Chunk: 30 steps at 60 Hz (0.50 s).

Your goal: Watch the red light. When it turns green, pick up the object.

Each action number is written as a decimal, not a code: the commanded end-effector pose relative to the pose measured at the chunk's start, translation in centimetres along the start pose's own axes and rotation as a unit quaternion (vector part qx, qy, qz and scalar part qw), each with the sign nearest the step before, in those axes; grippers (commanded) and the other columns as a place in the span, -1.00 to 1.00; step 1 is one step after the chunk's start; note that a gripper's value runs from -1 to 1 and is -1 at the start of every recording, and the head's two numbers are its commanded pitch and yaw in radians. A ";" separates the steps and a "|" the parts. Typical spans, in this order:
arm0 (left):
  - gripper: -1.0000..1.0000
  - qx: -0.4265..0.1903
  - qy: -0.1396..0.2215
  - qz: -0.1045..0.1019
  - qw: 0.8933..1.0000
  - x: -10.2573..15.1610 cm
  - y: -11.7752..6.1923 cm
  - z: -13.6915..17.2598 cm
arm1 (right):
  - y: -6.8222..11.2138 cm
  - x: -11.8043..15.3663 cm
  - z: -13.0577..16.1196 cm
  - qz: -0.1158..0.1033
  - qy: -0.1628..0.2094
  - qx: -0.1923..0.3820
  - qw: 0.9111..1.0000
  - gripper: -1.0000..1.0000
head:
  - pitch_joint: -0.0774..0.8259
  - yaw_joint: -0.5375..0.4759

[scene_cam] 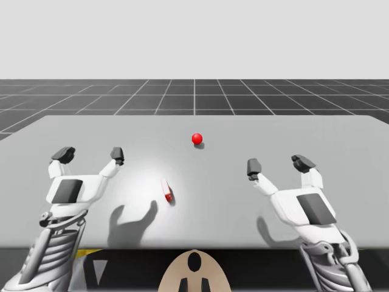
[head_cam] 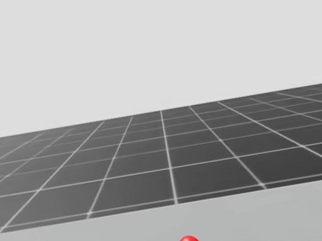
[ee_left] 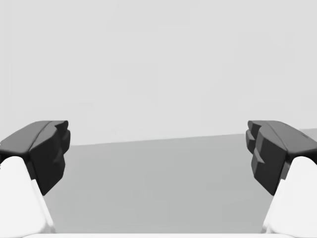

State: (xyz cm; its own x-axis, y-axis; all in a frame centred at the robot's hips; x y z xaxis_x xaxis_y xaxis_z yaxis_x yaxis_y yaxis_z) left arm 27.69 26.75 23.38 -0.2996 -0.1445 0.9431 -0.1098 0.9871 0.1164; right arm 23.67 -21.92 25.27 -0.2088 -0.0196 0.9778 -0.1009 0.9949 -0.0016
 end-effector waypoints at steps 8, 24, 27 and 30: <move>-1.00 0.021 0.008 0.004 1.000 0.0 1.1 0.7 | 1.2 0.2 1.8 -0.072 0.014 -0.004 0.997 -1.00 | -0.76 0.07; -1.00 0.017 0.011 -0.004 1.000 -0.2 0.9 0.7 | 1.2 0.2 1.8 -0.064 0.015 -0.015 0.998 -1.00 | -0.37 0.04; -1.00 0.015 0.012 -0.007 1.000 -0.2 0.8 0.7 | 1.3 0.2 1.8 -0.055 0.018 -0.022 0.998 -1.00 | -0.27 0.03; -1.00 0.014 0.012 -0.011 1.000 -0.2 0.7 0.7 | 1.3 0.2 1.8 -0.057 0.017 -0.015 0.998 -1.00 | -0.19 0.01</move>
State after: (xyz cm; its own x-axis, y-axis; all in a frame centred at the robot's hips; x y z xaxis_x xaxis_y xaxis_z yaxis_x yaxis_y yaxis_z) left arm 27.03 27.60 23.12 -0.2779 -0.1526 0.9484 -0.1434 0.9828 0.1161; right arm 21.94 -21.42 25.29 -0.1706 -0.0976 0.9805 -0.1023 0.9915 0.0809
